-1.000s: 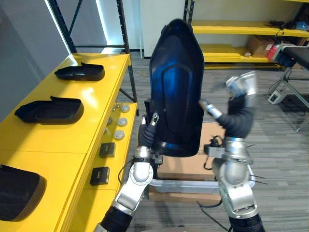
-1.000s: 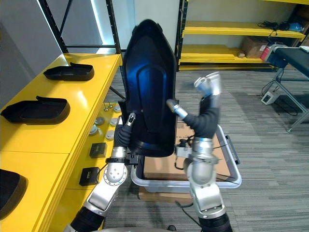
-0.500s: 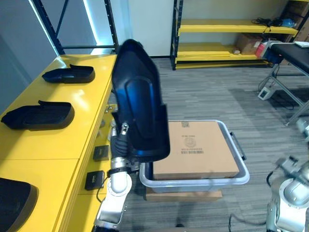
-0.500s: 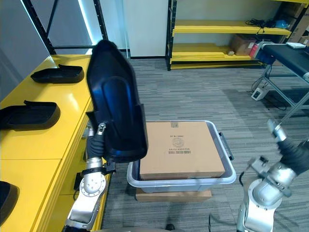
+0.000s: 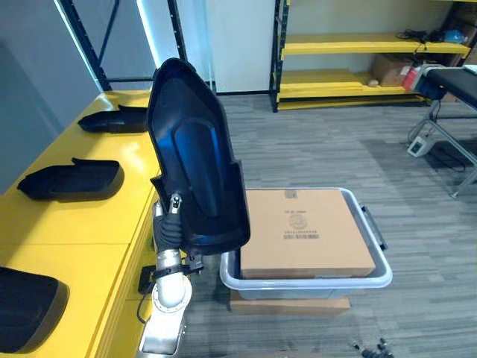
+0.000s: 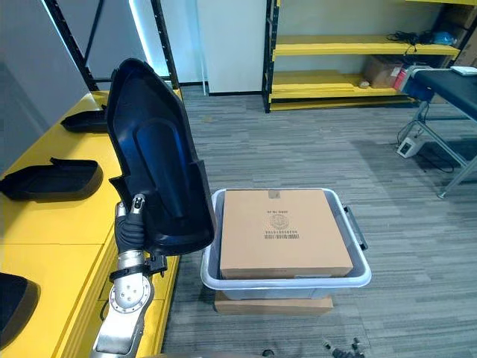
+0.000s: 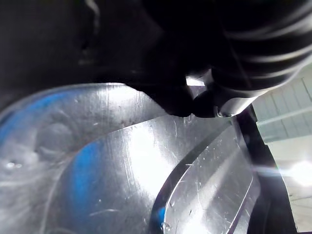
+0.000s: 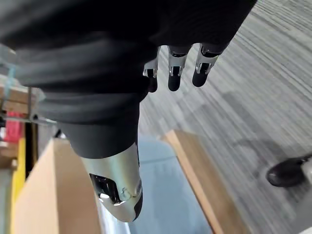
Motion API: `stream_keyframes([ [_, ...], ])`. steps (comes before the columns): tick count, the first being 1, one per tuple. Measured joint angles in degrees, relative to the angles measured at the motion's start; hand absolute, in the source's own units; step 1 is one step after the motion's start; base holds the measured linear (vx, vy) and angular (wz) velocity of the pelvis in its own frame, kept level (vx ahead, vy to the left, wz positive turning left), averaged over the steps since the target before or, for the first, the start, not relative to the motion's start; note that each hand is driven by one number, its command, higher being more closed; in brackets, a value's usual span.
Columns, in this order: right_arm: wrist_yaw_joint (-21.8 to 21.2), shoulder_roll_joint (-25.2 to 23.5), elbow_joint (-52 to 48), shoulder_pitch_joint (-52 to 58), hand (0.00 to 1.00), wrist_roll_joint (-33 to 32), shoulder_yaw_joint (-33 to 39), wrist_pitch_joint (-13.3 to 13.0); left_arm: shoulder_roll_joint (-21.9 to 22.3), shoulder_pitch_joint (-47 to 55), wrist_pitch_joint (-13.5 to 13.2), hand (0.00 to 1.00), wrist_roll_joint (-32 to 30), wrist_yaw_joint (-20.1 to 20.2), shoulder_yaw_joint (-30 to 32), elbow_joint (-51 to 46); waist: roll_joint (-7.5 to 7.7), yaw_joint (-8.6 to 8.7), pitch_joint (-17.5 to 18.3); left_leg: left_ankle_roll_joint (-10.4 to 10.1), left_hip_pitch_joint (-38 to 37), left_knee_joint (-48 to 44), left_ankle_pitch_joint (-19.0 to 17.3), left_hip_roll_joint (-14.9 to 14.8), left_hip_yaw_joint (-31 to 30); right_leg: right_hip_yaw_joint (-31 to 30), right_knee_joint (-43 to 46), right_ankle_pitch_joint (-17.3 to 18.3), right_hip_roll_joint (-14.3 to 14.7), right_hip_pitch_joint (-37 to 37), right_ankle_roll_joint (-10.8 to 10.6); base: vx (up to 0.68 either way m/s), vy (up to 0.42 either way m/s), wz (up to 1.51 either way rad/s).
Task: Walk over and take plastic housings, then place them on the shelf
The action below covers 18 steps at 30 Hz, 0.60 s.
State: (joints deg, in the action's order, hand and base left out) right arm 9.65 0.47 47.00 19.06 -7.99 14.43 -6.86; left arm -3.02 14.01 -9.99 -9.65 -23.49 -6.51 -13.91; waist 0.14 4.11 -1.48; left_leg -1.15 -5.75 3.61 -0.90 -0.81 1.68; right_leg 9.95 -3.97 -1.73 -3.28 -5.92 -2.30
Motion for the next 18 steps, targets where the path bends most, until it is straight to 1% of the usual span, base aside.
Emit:
stream_keyframes([
  [2,0.2,0.5,1.5,-0.5,0.0,1.2,-1.2,0.3,0.1,0.2,0.0,1.0,0.0,0.5,-0.2,0.0,0.58,-0.43,-0.2,-0.3,0.7,0.3,0.4,0.1,-2.8,2.8,1.4,1.4,-0.2,0.1,0.1,-0.02,-0.04,0.82],
  [3,0.2,0.6,2.3,-1.3,0.0,1.9,-2.0,0.6,0.0,0.1,0.0,1.0,0.0,0.8,-0.3,0.0,0.75,-0.46,-0.7,-0.4,1.5,-0.3,0.9,0.4,-5.3,5.2,2.8,2.5,-0.6,0.2,0.2,-0.01,-0.051,1.17],
  [4,0.3,0.9,2.5,-1.8,0.0,2.2,-2.6,0.6,0.0,0.0,0.0,1.0,0.0,0.9,-0.7,0.0,1.24,-0.57,-1.6,-0.6,2.6,-0.8,1.7,0.8,-8.3,8.0,4.5,3.8,-1.1,0.3,0.3,-0.02,-0.063,1.3],
  [5,0.3,1.0,2.9,-2.2,0.0,2.4,-2.9,0.6,0.0,-0.1,-0.1,1.0,0.0,0.9,-1.0,0.0,1.19,-0.86,-2.0,-0.3,3.1,-1.0,2.4,1.0,-9.7,9.4,5.4,4.5,-1.3,0.5,0.1,-0.02,-0.062,1.35],
  [7,0.5,1.3,4.1,-3.8,0.0,4.1,-4.5,0.7,0.1,-0.8,-0.1,1.0,0.1,0.8,-2.8,-0.1,1.92,-3.22,-3.8,-1.5,6.9,-1.9,3.9,1.8,-15.2,15.2,8.5,6.6,-2.1,2.4,0.5,-0.03,-0.068,1.4],
  [8,0.8,1.4,4.5,-4.9,0.0,4.2,-4.6,0.6,0.2,-1.2,-0.1,1.0,0.1,0.7,-3.2,-0.1,2.02,-3.66,-4.8,-1.6,7.5,-1.8,4.8,1.9,-15.9,17.0,9.9,7.5,-2.6,3.2,0.7,-0.05,-0.06,1.13],
  [9,1.3,1.7,4.9,-5.9,0.0,4.3,-4.8,0.6,0.3,-1.2,-0.1,1.0,0.1,0.5,-3.3,-0.3,1.91,-4.31,-5.1,-1.9,8.9,-1.6,5.5,2.4,-15.3,18.6,10.8,7.8,-2.9,3.6,1.0,-0.1,-0.047,1.37],
  [10,2.0,2.1,5.7,-7.8,0.0,5.0,-4.8,0.7,0.5,-1.3,0.0,1.0,0.4,0.2,-4.2,-1.3,1.3,-4.2,-5.5,1.1,11.5,-2.1,2.8,0.4,-7.1,23.5,10.9,7.8,-3.3,3.9,1.6,-0.09,-0.021,1.32],
  [11,2.3,2.1,5.8,-8.2,0.0,5.5,-4.9,0.8,0.5,-1.4,0.0,1.0,0.5,0.1,-4.4,-1.7,1.92,-3.94,-5.7,2.9,12.6,-3.7,1.5,-0.3,-1.9,25.1,10.6,7.7,-4.1,4.0,1.6,-0.05,-0.004,1.57],
  [12,2.6,2.4,5.9,-9.2,0.0,6.0,-5.3,0.7,0.6,-1.7,-0.2,1.0,0.5,-0.2,-4.9,-2.1,1.97,-4.02,-6.0,4.3,15.2,-9.7,0.5,-2.3,6.7,27.4,11.1,7.7,-5.2,4.1,1.7,0.03,0.026,1.32],
  [13,2.6,2.5,6.0,-10.2,0.0,6.4,-5.5,0.8,1.8,-1.7,-0.4,1.0,0.4,-0.4,-5.3,-2.4,1.22,-4.11,-6.0,6.2,16.7,-19.1,-1.2,-6.0,17.9,30.5,12.0,7.9,-6.2,3.4,1.6,0.05,0.064,1.35],
  [14,2.6,2.7,5.9,-10.3,0.0,6.4,-5.5,0.7,2.1,-1.8,-0.5,1.0,0.4,-0.4,-6.0,-2.4,0.5,-3.72,-5.8,6.3,16.4,-22.2,-2.3,-7.6,21.9,32.6,13.4,8.9,-7.0,2.6,0.7,0.05,0.088,1.22],
  [15,2.6,3.3,5.9,-10.4,0.0,6.3,-5.4,0.7,2.2,-2.0,-0.5,1.0,0.4,-0.4,-6.6,-2.5,-0.21,-3.34,-5.8,6.3,16.4,-22.7,-2.4,-7.6,24.1,34.3,14.5,9.6,-7.6,1.8,0.1,0.03,0.127,1.4],
  [16,2.6,3.4,6.2,-10.9,0.0,6.3,-5.0,0.7,2.0,-3.0,-0.6,1.0,-0.1,-0.3,-8.0,-2.7,-0.73,-1.96,-5.7,6.2,15.5,-20.8,-2.2,-6.3,27.5,37.5,15.1,10.5,-8.3,0.1,-0.5,0.01,0.116,1.36],
  [17,2.6,3.3,6.5,-11.0,0.0,6.3,-4.8,0.8,1.6,-3.4,-0.6,1.0,-0.1,-0.3,-8.8,-3.2,-0.78,-1.54,-5.6,6.2,14.2,-17.8,-2.4,-5.1,28.3,38.9,14.4,10.6,-8.9,-0.4,-1.1,-0.02,0.169,1.43],
  [18,2.6,3.1,7.5,-11.4,0.0,6.3,-4.5,0.7,1.2,-3.7,-1.3,1.0,-0.2,-0.3,-9.6,-4.0,-1.59,-1.69,-5.0,5.4,11.8,-11.0,-2.2,-3.1,28.5,41.4,14.3,10.3,-9.0,-1.5,-2.0,-0.01,0.15,1.0],
])
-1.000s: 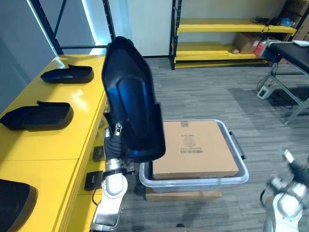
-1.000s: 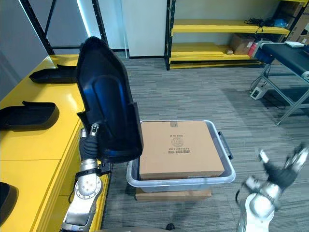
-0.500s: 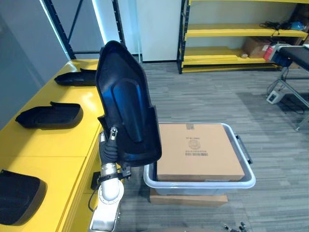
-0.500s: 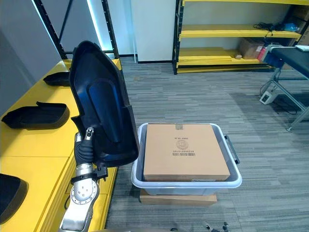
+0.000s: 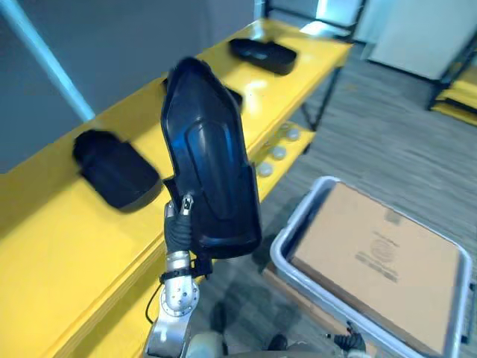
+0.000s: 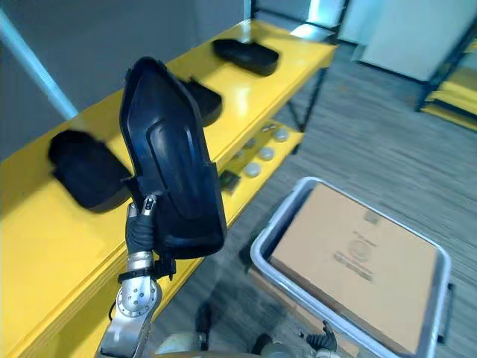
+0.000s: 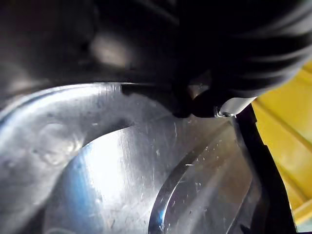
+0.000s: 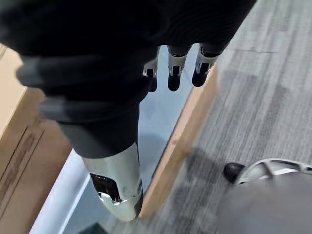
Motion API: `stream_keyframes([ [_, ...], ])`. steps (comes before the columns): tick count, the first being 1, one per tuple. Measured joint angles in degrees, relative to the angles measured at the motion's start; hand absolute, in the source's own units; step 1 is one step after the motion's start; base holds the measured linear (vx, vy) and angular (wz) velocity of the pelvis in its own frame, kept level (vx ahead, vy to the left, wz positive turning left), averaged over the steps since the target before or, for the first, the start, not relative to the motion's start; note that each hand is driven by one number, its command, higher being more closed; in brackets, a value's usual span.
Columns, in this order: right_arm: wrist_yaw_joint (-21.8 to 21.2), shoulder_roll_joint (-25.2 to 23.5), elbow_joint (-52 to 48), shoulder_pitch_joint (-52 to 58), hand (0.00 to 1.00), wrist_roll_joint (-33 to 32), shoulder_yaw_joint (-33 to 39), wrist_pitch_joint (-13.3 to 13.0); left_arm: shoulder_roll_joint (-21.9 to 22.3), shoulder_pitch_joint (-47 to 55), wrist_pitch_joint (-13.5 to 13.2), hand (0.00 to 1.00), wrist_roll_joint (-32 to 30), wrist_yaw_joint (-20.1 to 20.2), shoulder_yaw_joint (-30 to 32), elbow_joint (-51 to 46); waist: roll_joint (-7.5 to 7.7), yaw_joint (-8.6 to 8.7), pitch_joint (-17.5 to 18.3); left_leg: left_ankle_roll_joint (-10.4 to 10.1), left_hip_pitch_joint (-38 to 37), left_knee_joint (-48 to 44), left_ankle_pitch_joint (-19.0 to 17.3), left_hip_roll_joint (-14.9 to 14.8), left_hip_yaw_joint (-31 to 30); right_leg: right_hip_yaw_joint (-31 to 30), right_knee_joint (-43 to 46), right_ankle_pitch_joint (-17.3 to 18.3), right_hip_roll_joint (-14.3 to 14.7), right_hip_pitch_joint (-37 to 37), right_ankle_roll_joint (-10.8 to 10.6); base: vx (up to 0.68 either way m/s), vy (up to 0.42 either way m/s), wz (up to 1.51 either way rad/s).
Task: Walk over and take plastic housings, then place them on the shelf
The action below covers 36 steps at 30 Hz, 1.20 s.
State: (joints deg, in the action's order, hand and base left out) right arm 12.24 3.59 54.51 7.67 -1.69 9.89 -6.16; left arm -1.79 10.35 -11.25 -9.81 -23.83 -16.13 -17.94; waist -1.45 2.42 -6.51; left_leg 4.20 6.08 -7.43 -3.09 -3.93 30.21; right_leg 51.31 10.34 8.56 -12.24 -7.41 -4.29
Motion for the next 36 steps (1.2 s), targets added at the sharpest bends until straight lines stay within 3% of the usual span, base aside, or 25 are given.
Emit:
stream_keyframes([
  [2,0.0,-0.1,1.6,-1.1,0.0,0.0,0.8,0.3,-0.1,-0.3,-0.7,1.0,-0.2,-0.4,0.0,-0.6,0.11,-0.22,0.1,0.4,-1.2,3.8,2.5,2.4,-2.4,2.3,-0.2,-0.5,-0.7,-1.2,-0.2,-0.03,0.104,0.77],
  [6,0.0,-1.0,2.4,-2.1,0.0,0.0,0.8,0.4,1.0,-0.2,-0.5,1.0,-0.3,-2.1,0.0,-0.6,0.1,-0.3,0.1,0.6,-3.4,5.6,2.5,5.5,-5.8,3.2,7.2,-0.1,-4.9,-2.2,0.4,-0.01,0.108,0.47],
  [8,0.0,-0.9,2.2,-1.9,0.0,0.0,1.0,0.4,1.1,-0.2,-0.5,1.0,-0.5,-2.5,-1.0,-0.4,0.02,0.09,0.0,1.8,-5.2,7.2,1.8,6.9,-8.5,-5.0,16.0,1.4,-7.8,0.8,5.9,0.03,0.111,0.56],
  [9,-0.1,-1.0,1.5,-1.8,0.0,0.0,1.1,0.2,0.7,-0.5,-0.6,1.0,-0.6,-2.5,-1.5,0.1,-0.15,0.72,0.1,1.9,-5.2,7.0,1.7,6.9,-10.5,-16.9,19.5,4.0,-5.8,4.7,7.0,0.06,0.121,0.89],
  [10,-0.1,-1.1,0.4,-1.7,0.0,0.0,1.2,0.2,0.5,-0.7,-0.6,1.0,-1.1,-2.6,-1.7,1.0,-0.13,1.54,0.0,1.8,-5.2,7.0,1.8,6.9,-13.3,-28.9,19.4,7.4,-0.8,7.5,5.7,0.06,0.097,1.03],
  [13,0.0,-0.8,0.2,-0.5,0.0,0.0,1.2,0.2,0.4,-1.0,-0.5,1.0,-1.9,-3.4,-1.6,5.0,0.95,2.34,0.0,1.5,-5.7,7.1,1.9,8.7,-19.0,-48.7,18.9,10.1,7.4,12.4,3.5,0.07,0.009,1.17],
  [16,0.0,-1.2,0.1,3.3,0.0,-0.5,0.8,1.3,0.6,-0.2,-0.4,1.0,-2.4,-3.6,-1.0,5.8,3.52,2.22,0.4,2.1,-7.7,8.3,1.5,11.7,-20.0,-51.3,13.7,8.2,5.9,12.9,1.6,0.1,-0.042,1.16],
  [17,0.0,-1.4,-0.3,4.0,0.0,-0.6,0.8,1.6,0.7,0.2,-0.3,1.0,-2.4,-3.7,-0.7,5.8,3.44,1.86,0.4,2.3,-8.3,8.4,1.4,11.8,-19.4,-51.4,13.1,6.6,5.8,12.7,1.3,0.15,-0.07,0.5],
  [21,0.0,-0.5,-2.6,5.7,0.0,-0.4,-0.4,1.8,1.7,2.8,-0.3,1.0,-2.3,-3.1,0.6,5.2,1.53,1.11,1.7,0.2,-8.3,6.3,-0.9,8.7,-17.5,-49.9,4.0,2.4,7.8,7.2,1.6,0.13,-0.056,-0.03],
  [27,0.1,-2.0,-4.0,7.5,0.0,-0.4,-1.2,1.7,2.2,2.5,-0.3,1.0,-2.1,-0.2,-1.2,5.1,3.79,0.17,3.1,-0.6,-8.3,3.6,-1.4,7.2,-16.9,-47.8,0.2,1.1,9.0,3.9,2.5,0.14,-0.088,0.05],
  [29,0.1,-2.0,-3.9,7.6,0.0,-0.4,-1.2,1.7,2.2,2.1,-0.3,1.0,-2.1,-0.1,-2.0,5.1,3.94,0.09,3.1,-2.1,-6.5,0.5,-2.9,6.5,-17.3,-45.5,0.2,0.3,8.8,3.5,2.5,0.08,-0.049,0.63],
  [30,0.1,-1.7,-2.8,7.4,0.0,-0.5,-0.7,1.4,2.3,1.2,-0.3,1.0,-2.1,-0.1,-2.3,5.1,3.86,0.21,2.8,-2.6,-3.3,-5.5,-7.8,3.4,-13.0,-43.7,0.3,-0.2,9.2,3.9,2.7,0.03,0.001,0.72],
  [31,0.2,-1.5,-1.2,6.3,0.0,-0.5,-0.2,1.3,2.1,-0.1,-0.3,1.0,-2.0,-0.2,-2.3,5.4,3.42,0.23,2.7,-1.1,-0.3,-13.2,-10.6,-1.3,-7.9,-42.1,0.3,-0.1,9.3,3.9,2.8,0.04,-0.008,0.66],
  [32,0.3,-1.4,0.0,5.5,0.0,-0.4,-0.1,1.5,2.0,-0.5,-0.3,1.0,-2.0,-0.2,-2.2,5.6,3.71,0.16,2.6,-0.6,1.0,-16.5,-11.2,-3.8,-6.1,-41.6,0.3,0.0,9.0,3.9,2.9,0.05,0.024,0.49],
  [34,0.3,-1.3,2.6,5.1,0.0,-0.4,0.5,1.6,2.0,-0.7,-0.3,1.0,-1.7,-1.0,-2.2,6.5,4.77,0.9,2.4,-1.0,3.4,-23.1,-11.1,-10.7,-5.1,-40.1,0.3,0.0,5.7,3.4,2.9,0.06,0.132,0.33],
  [35,0.3,-1.1,2.8,5.2,0.0,-0.4,0.5,1.6,2.0,-0.7,-0.3,1.0,-1.4,-1.4,-2.2,6.8,4.56,1.3,2.5,-1.5,3.4,-23.2,-10.9,-12.2,-5.5,-39.8,0.3,0.0,4.8,3.2,2.9,0.06,0.261,0.28],
  [36,0.3,-0.8,3.6,5.4,0.0,-0.3,1.1,1.9,2.0,-0.7,-0.3,1.0,-0.9,-1.5,-2.3,7.3,3.49,2.08,2.8,-3.5,3.4,-22.4,-9.6,-14.4,-7.8,-39.0,0.3,0.0,3.3,2.9,2.2,0.05,0.355,0.18],
])
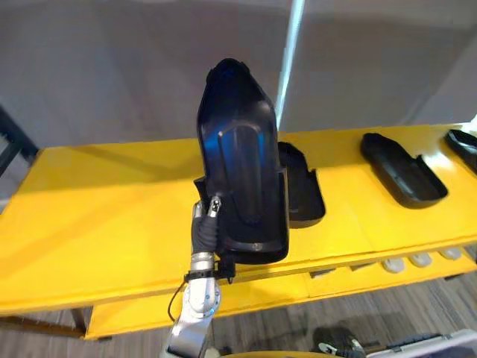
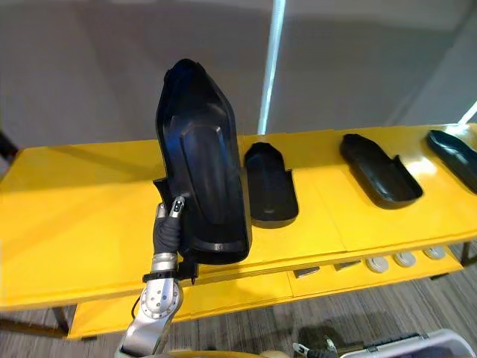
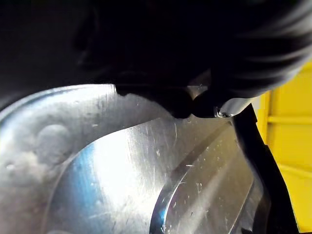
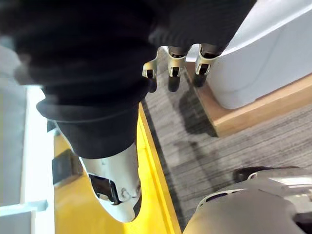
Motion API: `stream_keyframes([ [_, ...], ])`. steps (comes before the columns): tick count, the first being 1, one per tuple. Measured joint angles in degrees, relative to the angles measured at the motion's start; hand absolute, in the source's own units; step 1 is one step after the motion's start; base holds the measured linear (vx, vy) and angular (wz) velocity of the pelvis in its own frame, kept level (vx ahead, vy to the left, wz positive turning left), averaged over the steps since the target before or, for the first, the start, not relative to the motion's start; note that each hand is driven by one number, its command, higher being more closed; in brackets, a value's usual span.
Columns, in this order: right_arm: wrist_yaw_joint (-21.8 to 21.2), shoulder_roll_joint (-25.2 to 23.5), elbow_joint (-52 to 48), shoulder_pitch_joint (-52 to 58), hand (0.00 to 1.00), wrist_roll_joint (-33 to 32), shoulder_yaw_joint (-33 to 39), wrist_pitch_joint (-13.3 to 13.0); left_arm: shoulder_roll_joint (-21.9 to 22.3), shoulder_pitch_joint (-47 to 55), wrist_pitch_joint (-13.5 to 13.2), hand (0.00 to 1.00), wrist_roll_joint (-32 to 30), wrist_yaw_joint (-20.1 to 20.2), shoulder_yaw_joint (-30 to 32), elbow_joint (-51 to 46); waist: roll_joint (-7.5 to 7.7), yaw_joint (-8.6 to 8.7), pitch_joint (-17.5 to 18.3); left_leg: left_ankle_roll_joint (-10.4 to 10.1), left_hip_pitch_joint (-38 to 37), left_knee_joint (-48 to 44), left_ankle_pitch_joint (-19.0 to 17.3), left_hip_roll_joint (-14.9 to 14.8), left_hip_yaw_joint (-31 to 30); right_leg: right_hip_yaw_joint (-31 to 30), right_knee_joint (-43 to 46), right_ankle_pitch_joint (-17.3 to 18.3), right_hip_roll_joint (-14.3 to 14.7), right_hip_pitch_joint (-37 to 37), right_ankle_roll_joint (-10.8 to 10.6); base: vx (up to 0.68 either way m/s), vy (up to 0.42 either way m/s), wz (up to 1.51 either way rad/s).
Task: Walk over and take plastic housings, then place them on the shelf
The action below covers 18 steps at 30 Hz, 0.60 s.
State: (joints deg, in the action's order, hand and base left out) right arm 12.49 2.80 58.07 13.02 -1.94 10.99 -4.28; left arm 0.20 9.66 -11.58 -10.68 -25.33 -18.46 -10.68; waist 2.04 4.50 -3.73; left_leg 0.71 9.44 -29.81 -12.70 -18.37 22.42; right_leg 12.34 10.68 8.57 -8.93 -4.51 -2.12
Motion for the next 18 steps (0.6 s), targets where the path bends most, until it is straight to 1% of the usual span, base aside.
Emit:
stream_keyframes([
  [1,0.0,0.5,0.2,0.3,0.0,0.1,0.7,0.4,0.1,0.0,0.0,1.0,0.0,0.0,-0.5,0.0,-1.1,0.64,0.5,-2.3,-0.3,2.7,2.2,-1.5,-2.6,0.2,0.1,0.2,-1.3,0.0,-2.7,0.05,0.396,0.15],
  [2,0.0,0.7,0.2,0.6,0.0,0.2,1.4,0.5,0.3,-0.1,-0.1,1.0,0.2,0.0,-1.0,0.0,-2.0,0.98,1.0,-2.9,-0.7,4.7,5.0,-2.0,-4.2,0.3,0.1,0.4,-1.7,0.1,-4.4,0.07,0.467,0.06],
  [3,0.0,0.8,0.7,0.6,0.0,0.2,2.6,0.7,0.5,-0.7,-0.1,1.0,0.9,0.0,-1.7,0.2,-2.69,1.17,1.7,-10.1,-1.5,6.3,2.2,-0.4,-7.3,0.1,-0.1,0.6,-3.0,0.5,-6.7,0.07,0.503,0.12],
  [4,0.1,-0.5,1.7,0.1,0.0,0.2,4.0,0.8,-1.0,-2.4,-0.1,1.0,1.1,0.0,-2.4,1.5,-0.53,1.24,1.6,-9.1,-0.8,5.4,1.2,2.6,-6.9,-0.1,-0.8,-2.0,-6.1,0.7,-8.1,0.05,0.5,0.07],
  [5,0.2,-0.8,1.9,0.1,0.0,0.2,4.3,0.8,-1.7,-2.9,0.0,1.0,1.1,0.0,-2.4,2.0,0.09,1.13,1.5,-8.5,-0.6,4.8,0.8,3.3,-6.7,-0.2,-1.1,-3.6,-6.8,1.0,-8.0,-0.03,0.529,0.01],
  [6,0.4,-1.3,2.4,-0.3,0.0,0.3,4.3,0.8,-3.1,-3.6,0.0,1.0,1.1,-0.3,-2.1,2.3,0.32,1.08,1.5,-7.2,0.7,3.6,0.0,4.0,-6.3,-0.9,-1.2,-6.5,-7.5,2.2,-7.5,-0.06,0.393,-0.19],
  [7,0.9,-1.6,2.4,-0.6,0.0,0.3,4.3,0.9,-3.8,-4.0,0.0,1.0,1.2,-0.8,-1.9,2.3,0.73,0.99,1.5,-6.3,0.9,3.2,-0.6,4.4,-5.3,-2.1,-1.0,-8.5,-7.9,3.7,-6.6,-0.09,0.449,-0.45],
  [8,1.2,-1.6,2.4,-1.6,0.0,0.4,4.0,1.0,-3.9,-4.1,0.0,1.0,1.1,-1.1,-1.0,2.3,0.75,0.87,1.5,-5.3,0.7,3.7,-1.3,4.7,-3.4,-3.1,0.2,-11.2,-8.2,6.1,-2.8,-0.09,0.304,-0.61],
  [9,1.2,-1.3,2.5,-2.1,0.0,0.4,3.6,1.0,-3.9,-4.1,0.0,1.0,1.1,-1.2,-0.6,2.3,0.67,0.79,1.5,-4.9,0.4,4.2,-1.5,5.2,-2.0,-2.9,1.2,-12.8,-8.4,7.5,-0.2,-0.16,0.475,-0.95],
  [10,1.1,-0.7,2.3,-3.0,0.0,0.6,2.4,1.1,-3.9,-4.1,-0.1,1.0,1.1,-1.2,0.2,2.5,0.46,0.88,1.2,-3.5,-1.5,7.2,-0.9,6.6,0.4,-2.0,4.9,-13.3,-9.4,10.5,3.5,-0.15,0.376,-0.69],
  [11,1.0,-0.8,2.3,-3.0,0.0,0.6,2.2,1.1,-3.9,-4.2,-0.1,1.0,1.0,-1.2,0.4,3.0,0.5,1.37,1.2,-2.8,-2.2,8.2,-0.4,7.2,0.7,-2.2,8.0,-10.7,-9.0,11.4,2.9,-0.16,0.358,-0.44],
  [12,0.8,-1.0,2.2,-2.9,0.0,0.8,2.0,1.0,-3.7,-4.6,0.0,1.0,1.0,-1.0,0.3,4.0,0.43,2.17,1.1,-1.9,-3.3,9.9,0.2,8.2,1.0,-3.4,12.1,-6.1,-6.8,12.1,1.3,-0.1,0.164,0.07],
  [13,0.0,-1.0,2.0,-2.4,0.0,0.9,2.1,1.1,-3.4,-4.6,0.0,1.0,1.0,-0.9,-0.3,4.8,0.27,2.75,1.0,-1.1,-5.4,12.2,0.7,9.8,1.1,-7.4,15.4,-1.0,-1.1,11.6,-0.1,-0.09,0.143,0.08],
  [15,-0.4,-0.7,1.9,-1.8,0.0,1.0,1.9,1.1,-2.7,-4.6,-0.1,1.0,0.9,-0.8,-1.4,4.7,-0.01,2.64,1.0,-0.9,-6.2,13.9,0.9,11.2,1.2,-8.9,15.8,2.5,4.0,11.6,-0.8,-0.08,0.099,0.12],
  [16,-0.4,-0.7,1.8,-1.6,0.0,0.9,1.9,1.2,-2.0,-4.6,-0.1,1.0,0.8,-0.1,-2.0,4.5,0.03,2.7,1.0,-0.9,-6.1,14.9,1.0,12.6,1.1,-9.0,13.1,3.4,6.0,11.2,0.4,-0.09,0.093,0.24],
  [17,-0.4,-0.6,1.7,-1.2,0.0,0.8,1.9,1.3,-1.4,-4.4,0.0,1.0,0.3,0.5,-2.1,4.5,0.47,2.53,1.0,-1.0,-6.2,15.3,1.0,13.8,0.9,-8.1,9.1,4.0,5.7,9.1,2.0,-0.08,0.078,0.22],
  [18,-0.4,-0.5,1.6,-1.1,0.0,0.8,1.9,1.5,-1.1,-4.1,0.1,1.0,-0.2,0.6,-2.1,4.5,-0.19,2.54,0.7,-1.0,-6.1,15.4,1.0,13.8,0.6,-8.0,7.1,3.8,5.9,8.1,2.1,-0.05,0.04,0.14],
])
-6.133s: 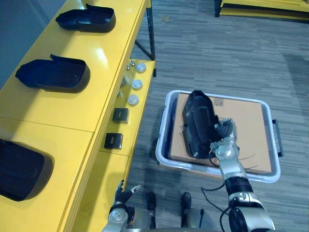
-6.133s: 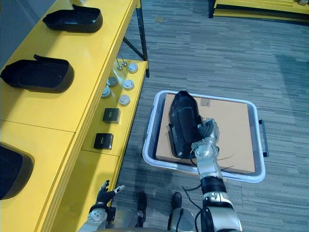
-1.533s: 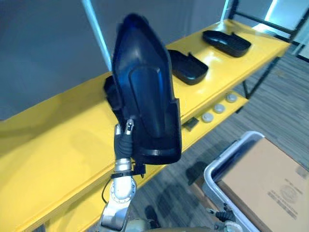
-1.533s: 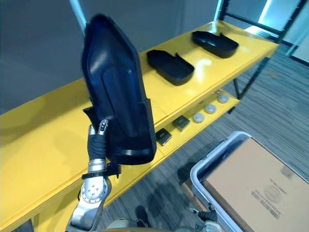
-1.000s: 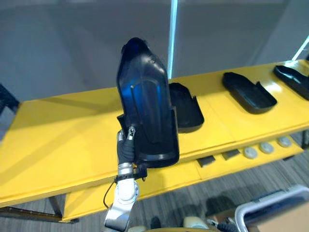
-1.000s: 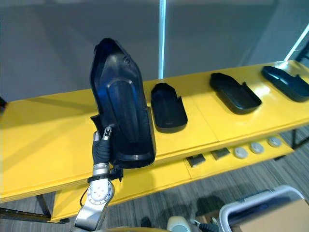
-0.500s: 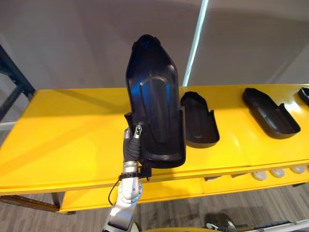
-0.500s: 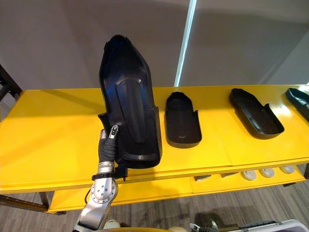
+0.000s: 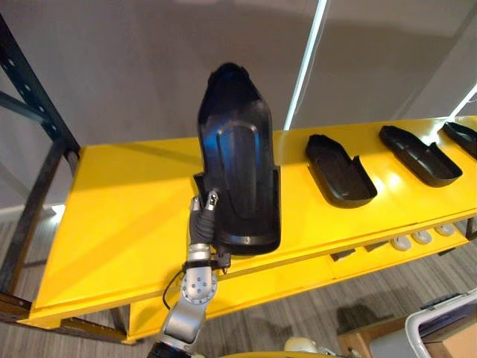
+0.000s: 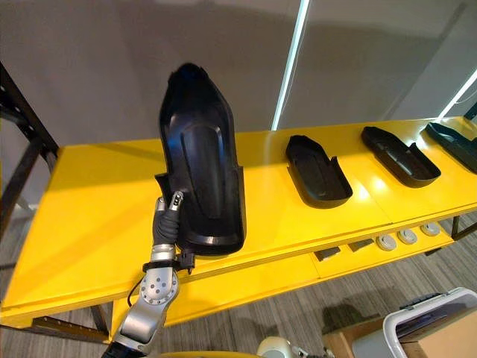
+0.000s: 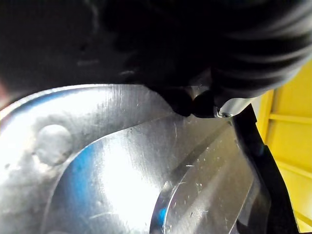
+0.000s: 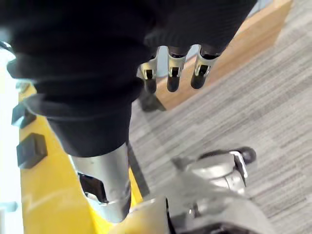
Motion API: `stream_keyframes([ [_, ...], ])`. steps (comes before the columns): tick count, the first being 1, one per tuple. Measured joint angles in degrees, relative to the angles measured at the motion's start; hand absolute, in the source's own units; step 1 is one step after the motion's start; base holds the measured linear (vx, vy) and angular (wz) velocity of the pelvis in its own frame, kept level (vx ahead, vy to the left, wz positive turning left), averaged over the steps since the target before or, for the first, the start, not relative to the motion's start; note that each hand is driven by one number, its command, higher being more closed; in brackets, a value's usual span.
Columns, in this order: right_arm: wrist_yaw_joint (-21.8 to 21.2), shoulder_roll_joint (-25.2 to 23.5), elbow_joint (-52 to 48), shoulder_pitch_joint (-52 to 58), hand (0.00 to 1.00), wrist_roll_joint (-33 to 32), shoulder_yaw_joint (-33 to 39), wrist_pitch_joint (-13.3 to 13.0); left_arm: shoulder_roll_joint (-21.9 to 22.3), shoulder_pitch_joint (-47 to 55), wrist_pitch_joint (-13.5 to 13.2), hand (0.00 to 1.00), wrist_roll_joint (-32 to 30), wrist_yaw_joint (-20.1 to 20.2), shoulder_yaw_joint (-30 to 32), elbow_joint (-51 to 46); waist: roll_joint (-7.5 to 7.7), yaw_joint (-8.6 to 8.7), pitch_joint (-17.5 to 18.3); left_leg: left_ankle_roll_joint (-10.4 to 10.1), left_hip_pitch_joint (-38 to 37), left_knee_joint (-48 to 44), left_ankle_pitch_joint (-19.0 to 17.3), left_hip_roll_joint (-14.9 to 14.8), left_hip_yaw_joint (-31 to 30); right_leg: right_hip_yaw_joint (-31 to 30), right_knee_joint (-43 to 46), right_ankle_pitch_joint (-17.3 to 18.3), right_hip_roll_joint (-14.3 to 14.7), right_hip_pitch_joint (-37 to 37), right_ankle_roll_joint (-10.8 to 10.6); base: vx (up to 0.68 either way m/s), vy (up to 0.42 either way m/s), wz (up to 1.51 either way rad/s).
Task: Walk over and take plastic housings, then place them on the shelf
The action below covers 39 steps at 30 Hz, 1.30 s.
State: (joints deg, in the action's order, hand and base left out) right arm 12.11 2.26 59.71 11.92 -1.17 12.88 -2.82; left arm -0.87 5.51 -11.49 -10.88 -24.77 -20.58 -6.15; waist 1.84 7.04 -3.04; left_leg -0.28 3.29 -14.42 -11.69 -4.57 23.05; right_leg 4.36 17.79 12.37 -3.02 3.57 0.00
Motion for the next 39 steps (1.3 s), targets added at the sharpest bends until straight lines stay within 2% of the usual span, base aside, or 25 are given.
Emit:
stream_keyframes([
  [1,0.1,0.3,-1.2,0.6,0.0,0.0,0.0,0.0,0.2,0.5,0.0,1.0,-0.7,0.2,-0.1,-0.3,-0.76,0.06,-0.3,-0.1,-0.1,0.5,0.1,0.0,-0.5,0.5,-2.4,-1.0,0.3,-0.7,-0.2,-0.02,0.027,0.11],
  [3,0.1,0.3,-2.7,1.2,0.0,0.0,0.0,0.0,0.2,0.6,0.1,1.0,-1.2,0.7,0.2,-1.3,-1.16,-0.24,-0.1,-0.2,-0.3,0.7,0.8,-0.3,-0.7,0.8,-4.0,-2.1,0.7,-1.8,0.0,0.05,-0.004,0.05],
  [5,0.2,-0.2,-2.8,1.5,0.0,0.0,-0.1,0.1,0.2,0.7,0.2,1.0,-1.3,0.9,1.0,-2.4,-0.54,-0.51,0.0,-0.2,-1.8,2.2,1.8,-0.3,-0.2,0.8,-5.3,-2.8,1.0,-3.0,0.2,0.07,-0.037,-0.08],
  [7,0.2,-0.7,-3.4,1.8,0.0,0.0,-0.5,0.1,0.3,0.7,0.3,1.0,-1.8,0.9,2.0,-3.1,0.4,-1.61,0.6,-0.2,-3.5,4.6,3.1,-0.4,0.9,-0.1,-8.1,-4.2,1.7,-4.6,0.3,0.08,-0.042,-0.21],
  [9,0.2,-1.2,-3.6,1.5,0.0,0.0,-0.5,0.1,0.6,0.7,0.5,1.0,-2.2,0.9,3.4,-3.1,1.04,-1.61,1.1,-0.3,-4.2,6.0,3.6,-0.4,1.5,-0.5,-10.1,-5.2,2.0,-5.4,0.0,0.08,-0.017,-0.17],
  [11,0.2,-1.4,-4.3,1.2,0.0,0.3,-0.5,0.2,0.8,0.7,1.2,1.0,-2.2,0.9,5.4,-2.9,1.27,-1.7,1.3,-0.2,-5.1,7.5,4.3,-0.4,2.8,-1.4,-11.1,-6.0,2.2,-5.7,-0.1,0.06,0.011,-0.27],
  [14,0.1,-1.2,-4.4,0.8,0.0,1.1,-0.6,0.5,0.4,-0.3,2.6,1.0,-2.3,0.8,10.0,1.4,0.77,-1.54,1.9,-0.2,-8.5,12.8,6.7,0.8,4.0,-2.6,-12.6,-7.2,2.4,-6.7,-0.7,0.02,0.033,-0.23],
  [17,0.0,-0.8,-4.4,0.8,0.0,1.8,-0.6,0.6,-1.5,-3.5,5.2,1.0,-2.3,-0.2,14.3,7.4,0.08,-1.57,2.3,-0.2,-9.8,17.4,9.7,1.5,4.2,-2.8,-14.2,-8.9,2.8,-6.6,-0.9,-0.03,0.015,-0.02],
  [20,-0.1,-0.7,-4.3,0.7,0.0,1.8,-0.5,0.7,-2.9,-5.1,6.7,1.0,-2.2,-0.6,17.1,10.4,-0.06,-1.47,2.3,-0.1,-10.3,19.9,11.3,2.0,3.8,-2.7,-14.2,-9.0,2.8,-6.2,-0.8,-0.08,-0.01,0.02],
  [26,-1.3,0.0,-4.3,0.7,0.0,2.4,-0.4,1.1,-4.4,-5.7,9.2,1.0,-1.3,-0.7,23.2,15.7,-1.04,-1.5,1.9,0.1,-10.1,20.4,12.4,2.3,3.7,-2.9,-15.9,-9.7,2.7,-6.2,0.2,-0.14,-0.028,-0.03],
  [31,-2.3,0.3,-3.7,0.7,0.0,3.2,0.4,1.8,-4.4,-6.8,11.1,1.0,-1.0,-0.3,26.5,20.6,-1.5,-1.53,1.9,-0.3,-9.1,20.4,12.4,2.5,3.3,-2.8,-16.2,-9.8,2.6,-5.4,-0.2,-0.09,-0.006,0.02],
  [35,-2.4,0.3,-2.9,0.6,0.0,3.7,0.7,2.1,-4.4,-7.0,11.3,1.0,0.2,-0.2,28.2,22.1,-1.35,-1.53,2.0,-0.3,-8.4,20.4,12.4,3.0,3.1,-2.9,-17.4,-10.1,2.2,-5.3,-0.7,-0.01,0.01,0.02],
  [36,-2.4,0.2,-2.5,0.2,0.0,4.0,0.8,2.2,-4.4,-7.3,11.2,0.0,0.3,-0.2,28.7,22.4,-1.29,-1.51,2.1,-0.2,-8.3,20.4,12.3,3.2,3.0,-2.9,-17.5,-10.4,2.0,-5.3,-0.9,0.02,0.037,0.04],
  [39,-2.5,0.4,-2.0,-0.2,0.0,4.1,0.8,2.2,-4.5,-8.8,11.2,0.0,1.3,-0.2,30.3,23.5,-1.28,-1.52,2.0,0.4,-8.2,20.4,11.9,3.7,3.0,-3.2,-17.8,-10.9,1.8,-5.3,-1.4,0.04,0.038,0.0],
])
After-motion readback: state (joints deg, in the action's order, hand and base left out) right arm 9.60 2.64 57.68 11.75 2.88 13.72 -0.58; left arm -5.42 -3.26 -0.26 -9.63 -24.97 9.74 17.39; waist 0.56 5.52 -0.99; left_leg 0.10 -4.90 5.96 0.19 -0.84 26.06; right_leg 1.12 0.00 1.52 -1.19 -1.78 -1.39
